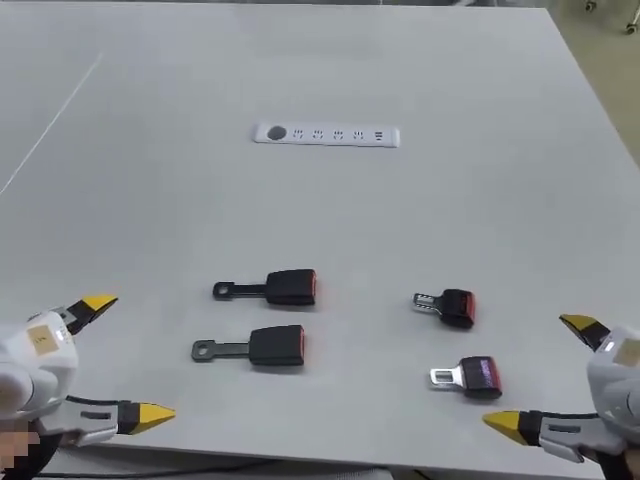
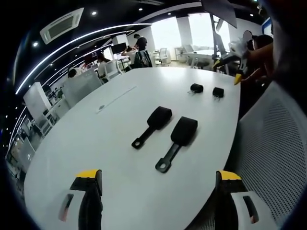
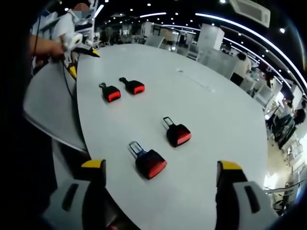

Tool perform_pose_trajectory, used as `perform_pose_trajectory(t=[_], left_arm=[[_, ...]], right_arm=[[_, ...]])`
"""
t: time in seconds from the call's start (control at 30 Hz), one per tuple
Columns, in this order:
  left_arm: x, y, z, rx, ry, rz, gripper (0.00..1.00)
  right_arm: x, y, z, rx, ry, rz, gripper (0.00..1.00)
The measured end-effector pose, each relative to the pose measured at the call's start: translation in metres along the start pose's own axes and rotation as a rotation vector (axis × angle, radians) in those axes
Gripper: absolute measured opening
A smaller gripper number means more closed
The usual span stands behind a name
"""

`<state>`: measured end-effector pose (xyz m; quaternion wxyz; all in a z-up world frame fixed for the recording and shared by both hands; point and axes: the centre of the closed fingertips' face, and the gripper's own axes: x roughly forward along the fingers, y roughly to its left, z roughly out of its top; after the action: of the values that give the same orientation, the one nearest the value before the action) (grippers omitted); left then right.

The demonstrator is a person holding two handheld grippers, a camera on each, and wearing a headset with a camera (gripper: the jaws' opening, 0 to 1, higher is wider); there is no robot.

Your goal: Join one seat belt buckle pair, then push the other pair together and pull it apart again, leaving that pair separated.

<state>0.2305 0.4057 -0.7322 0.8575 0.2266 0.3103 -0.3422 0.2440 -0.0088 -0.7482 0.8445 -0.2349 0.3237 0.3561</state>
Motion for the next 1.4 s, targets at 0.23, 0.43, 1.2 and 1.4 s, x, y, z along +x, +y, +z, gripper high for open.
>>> perform_pose_trajectory(t=[0.23,0.43,1.2,1.4], left_arm=[[0.006,-0.001,0.002,0.014,0.013,-0.007,0.98],[0.013,-0.005,0.004,0.055,0.035,-0.029,0.96],[0.043,-0.014,0.028,0.172,0.101,-0.108,0.8],[0.05,-0.016,0.029,0.195,0.122,-0.139,0.75]], right_arm=[[-0.002,0.001,-0.002,-0.008,0.012,0.005,0.92],[-0.002,0.002,-0.003,-0.016,0.019,0.012,0.9],[0.002,0.012,0.001,-0.134,0.041,0.078,0.77],[0.009,0.025,0.001,-0.237,0.046,0.148,0.68]])
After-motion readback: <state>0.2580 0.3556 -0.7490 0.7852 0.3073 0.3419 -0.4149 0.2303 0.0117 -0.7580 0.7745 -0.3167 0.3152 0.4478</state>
